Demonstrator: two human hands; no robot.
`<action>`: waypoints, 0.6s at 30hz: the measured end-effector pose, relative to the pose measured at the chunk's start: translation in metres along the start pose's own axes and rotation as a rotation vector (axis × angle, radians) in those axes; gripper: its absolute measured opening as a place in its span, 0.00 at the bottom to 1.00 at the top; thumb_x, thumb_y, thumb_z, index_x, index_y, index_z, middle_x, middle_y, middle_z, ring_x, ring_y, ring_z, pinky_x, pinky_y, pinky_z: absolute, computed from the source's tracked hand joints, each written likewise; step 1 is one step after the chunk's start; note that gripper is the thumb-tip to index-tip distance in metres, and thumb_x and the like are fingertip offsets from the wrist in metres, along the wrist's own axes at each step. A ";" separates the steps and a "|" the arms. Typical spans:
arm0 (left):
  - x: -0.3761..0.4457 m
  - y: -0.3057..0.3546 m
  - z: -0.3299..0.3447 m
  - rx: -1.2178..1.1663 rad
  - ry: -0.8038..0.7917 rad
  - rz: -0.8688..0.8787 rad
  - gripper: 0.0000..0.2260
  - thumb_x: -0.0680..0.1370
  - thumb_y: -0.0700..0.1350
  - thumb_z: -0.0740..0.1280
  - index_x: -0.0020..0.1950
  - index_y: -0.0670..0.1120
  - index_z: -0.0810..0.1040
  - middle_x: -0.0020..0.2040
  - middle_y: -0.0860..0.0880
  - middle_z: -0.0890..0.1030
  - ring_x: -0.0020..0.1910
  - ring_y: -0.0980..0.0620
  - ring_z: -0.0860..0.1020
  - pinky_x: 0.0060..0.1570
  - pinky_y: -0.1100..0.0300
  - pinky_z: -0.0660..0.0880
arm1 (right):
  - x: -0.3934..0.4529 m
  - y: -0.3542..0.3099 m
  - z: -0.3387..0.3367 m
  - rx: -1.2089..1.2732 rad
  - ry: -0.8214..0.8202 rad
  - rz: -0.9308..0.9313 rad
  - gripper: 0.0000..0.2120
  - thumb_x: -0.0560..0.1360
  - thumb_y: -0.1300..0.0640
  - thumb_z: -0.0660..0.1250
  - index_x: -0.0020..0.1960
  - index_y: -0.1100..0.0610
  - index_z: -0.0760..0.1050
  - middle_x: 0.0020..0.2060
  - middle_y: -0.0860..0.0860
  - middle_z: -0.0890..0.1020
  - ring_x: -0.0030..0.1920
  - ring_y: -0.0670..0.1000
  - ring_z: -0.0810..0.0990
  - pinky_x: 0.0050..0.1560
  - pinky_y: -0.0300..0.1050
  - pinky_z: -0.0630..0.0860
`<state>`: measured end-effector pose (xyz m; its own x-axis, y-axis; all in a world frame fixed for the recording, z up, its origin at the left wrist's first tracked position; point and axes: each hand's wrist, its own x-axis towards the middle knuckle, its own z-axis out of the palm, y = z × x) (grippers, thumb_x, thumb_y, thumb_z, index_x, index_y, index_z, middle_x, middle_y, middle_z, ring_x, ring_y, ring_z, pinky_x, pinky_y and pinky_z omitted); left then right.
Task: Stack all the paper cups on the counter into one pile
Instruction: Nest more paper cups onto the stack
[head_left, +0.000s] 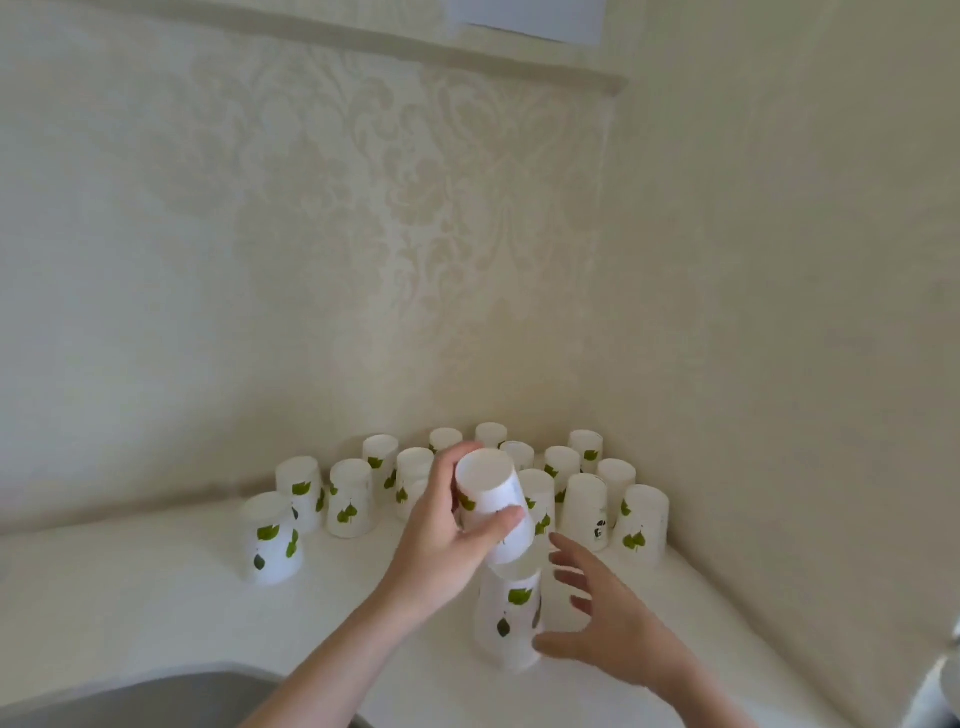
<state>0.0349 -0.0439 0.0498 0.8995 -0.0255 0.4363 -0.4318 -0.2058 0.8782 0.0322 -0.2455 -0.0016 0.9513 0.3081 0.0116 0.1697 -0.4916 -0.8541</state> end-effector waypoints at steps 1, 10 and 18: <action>-0.002 -0.003 0.004 0.016 -0.047 -0.012 0.25 0.72 0.46 0.75 0.64 0.60 0.67 0.54 0.65 0.77 0.58 0.62 0.76 0.56 0.67 0.74 | 0.000 0.003 -0.013 0.073 0.032 0.000 0.39 0.65 0.63 0.76 0.68 0.43 0.63 0.62 0.41 0.73 0.64 0.42 0.73 0.62 0.38 0.72; -0.023 -0.038 0.014 0.135 -0.229 -0.141 0.25 0.70 0.50 0.75 0.62 0.60 0.67 0.55 0.59 0.77 0.58 0.57 0.76 0.59 0.64 0.73 | 0.050 0.035 -0.082 -0.266 0.672 0.116 0.30 0.72 0.60 0.69 0.72 0.58 0.64 0.66 0.57 0.70 0.67 0.56 0.69 0.64 0.50 0.67; -0.033 -0.043 -0.054 0.084 0.164 -0.050 0.29 0.68 0.57 0.76 0.66 0.60 0.69 0.65 0.63 0.75 0.68 0.61 0.71 0.67 0.61 0.65 | 0.074 0.036 -0.076 -0.497 0.621 0.205 0.26 0.74 0.49 0.67 0.70 0.55 0.66 0.63 0.58 0.76 0.62 0.60 0.73 0.58 0.53 0.73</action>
<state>0.0201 0.0186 0.0082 0.8936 0.1453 0.4247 -0.3735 -0.2841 0.8831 0.1281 -0.3028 0.0081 0.9202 -0.2621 0.2907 -0.0673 -0.8376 -0.5422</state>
